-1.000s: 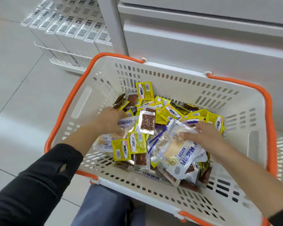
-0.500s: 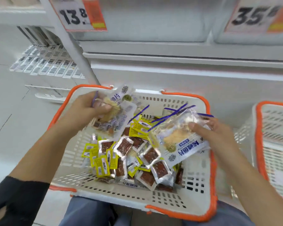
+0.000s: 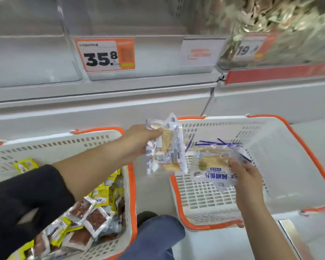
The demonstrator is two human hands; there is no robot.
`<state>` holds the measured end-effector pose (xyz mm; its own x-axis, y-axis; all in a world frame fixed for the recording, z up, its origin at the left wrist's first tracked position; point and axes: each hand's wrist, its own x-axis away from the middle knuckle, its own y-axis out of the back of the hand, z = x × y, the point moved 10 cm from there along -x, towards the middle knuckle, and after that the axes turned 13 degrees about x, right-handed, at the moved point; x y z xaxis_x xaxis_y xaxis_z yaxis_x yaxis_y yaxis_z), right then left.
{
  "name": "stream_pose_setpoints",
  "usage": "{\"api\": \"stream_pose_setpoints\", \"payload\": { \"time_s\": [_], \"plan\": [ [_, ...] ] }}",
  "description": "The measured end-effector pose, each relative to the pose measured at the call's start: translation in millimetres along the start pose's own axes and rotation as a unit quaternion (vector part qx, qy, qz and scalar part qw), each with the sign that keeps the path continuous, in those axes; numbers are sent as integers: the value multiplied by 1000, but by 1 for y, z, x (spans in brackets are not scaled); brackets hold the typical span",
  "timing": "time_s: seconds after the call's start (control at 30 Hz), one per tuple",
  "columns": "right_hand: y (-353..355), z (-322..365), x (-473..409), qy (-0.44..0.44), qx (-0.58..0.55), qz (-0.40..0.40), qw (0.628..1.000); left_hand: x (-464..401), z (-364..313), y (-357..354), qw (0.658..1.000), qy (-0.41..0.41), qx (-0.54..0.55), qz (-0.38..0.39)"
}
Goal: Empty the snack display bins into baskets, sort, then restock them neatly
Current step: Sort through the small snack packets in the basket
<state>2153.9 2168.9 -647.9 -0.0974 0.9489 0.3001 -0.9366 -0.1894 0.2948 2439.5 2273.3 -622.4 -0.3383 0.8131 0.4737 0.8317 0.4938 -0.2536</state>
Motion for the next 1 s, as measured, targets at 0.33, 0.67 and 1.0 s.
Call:
{"api": "stream_pose_setpoints", "payload": {
  "time_s": [0.33,0.67,1.0],
  "plan": [
    [-94,-48,60,47,318,299,898,4,55,-48,651,-141,-735,124],
    [-189,-40,113,178,384,377,824,31,45,17,526,-159,-828,112],
    [-210,57,137,337,335,166,864,75,30,163,675,-95,-729,59]
  ]
}}
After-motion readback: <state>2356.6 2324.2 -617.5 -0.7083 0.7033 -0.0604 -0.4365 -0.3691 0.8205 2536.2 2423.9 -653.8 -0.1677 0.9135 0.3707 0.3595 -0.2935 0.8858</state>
